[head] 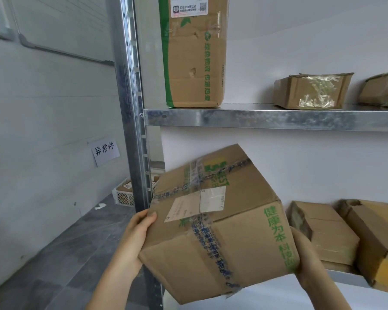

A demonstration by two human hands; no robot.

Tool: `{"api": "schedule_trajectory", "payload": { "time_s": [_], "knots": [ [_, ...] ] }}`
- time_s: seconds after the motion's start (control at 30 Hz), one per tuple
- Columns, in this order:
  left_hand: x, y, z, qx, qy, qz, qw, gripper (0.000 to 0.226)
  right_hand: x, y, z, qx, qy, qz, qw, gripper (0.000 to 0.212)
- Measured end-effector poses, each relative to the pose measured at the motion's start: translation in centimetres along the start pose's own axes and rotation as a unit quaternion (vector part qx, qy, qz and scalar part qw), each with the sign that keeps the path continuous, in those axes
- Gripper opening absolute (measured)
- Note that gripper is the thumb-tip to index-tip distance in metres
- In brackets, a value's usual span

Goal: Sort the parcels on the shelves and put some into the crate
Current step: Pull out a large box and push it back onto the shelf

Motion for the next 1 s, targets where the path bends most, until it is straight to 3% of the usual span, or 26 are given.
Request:
{"api": "schedule_trajectory", "payload": {
  "time_s": [0.17,0.37,0.47,0.63,0.7,0.77,0.87,1.0],
  "knots": [
    [0.0,-0.5,-0.3,0.006,-0.010,-0.013,1.000,0.027,-0.9,-0.9,1.1,-0.061,-0.014,0.057,0.996,0.023],
    [-0.5,-0.4,-3.1,0.048,-0.076,-0.040,0.995,0.024,-3.3,-0.7,2.6,-0.100,0.026,0.012,0.995,0.032],
    [-0.9,-0.5,-4.7,0.053,-0.153,-0.067,0.985,0.024,-4.3,-1.2,3.3,-0.077,0.033,0.007,0.996,0.018],
    [-2.0,-1.5,-4.7,0.044,-0.212,-0.069,0.974,0.027,-1.2,-2.4,2.7,0.019,0.059,0.024,0.998,0.053],
    [-2.5,-1.7,-4.5,0.014,-0.211,-0.102,0.972,0.025,1.2,-3.0,1.7,0.045,0.073,0.053,0.995,0.069],
    [-3.4,-1.6,-3.7,-0.067,-0.190,-0.191,0.961,0.025,3.4,-3.9,0.4,0.066,0.064,0.067,0.994,0.074],
    [-4.5,0.6,-2.2,-0.196,-0.123,-0.316,0.920,0.027,6.5,-5.6,-1.6,0.067,0.067,0.085,0.992,0.048],
    [-2.7,2.7,-1.1,-0.281,-0.055,-0.327,0.901,0.027,8.9,-8.1,-3.8,0.068,0.034,0.096,0.993,0.023]
  ]
}}
Point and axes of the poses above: each hand's wrist, its own y-axis away from the middle knuckle, its own z-axis out of the back of the hand, x = y × z, the point moved 7 cm from there along -y, towards the middle knuckle, and after that the axes turned 1 degree about -y, right-handed, at the moved point
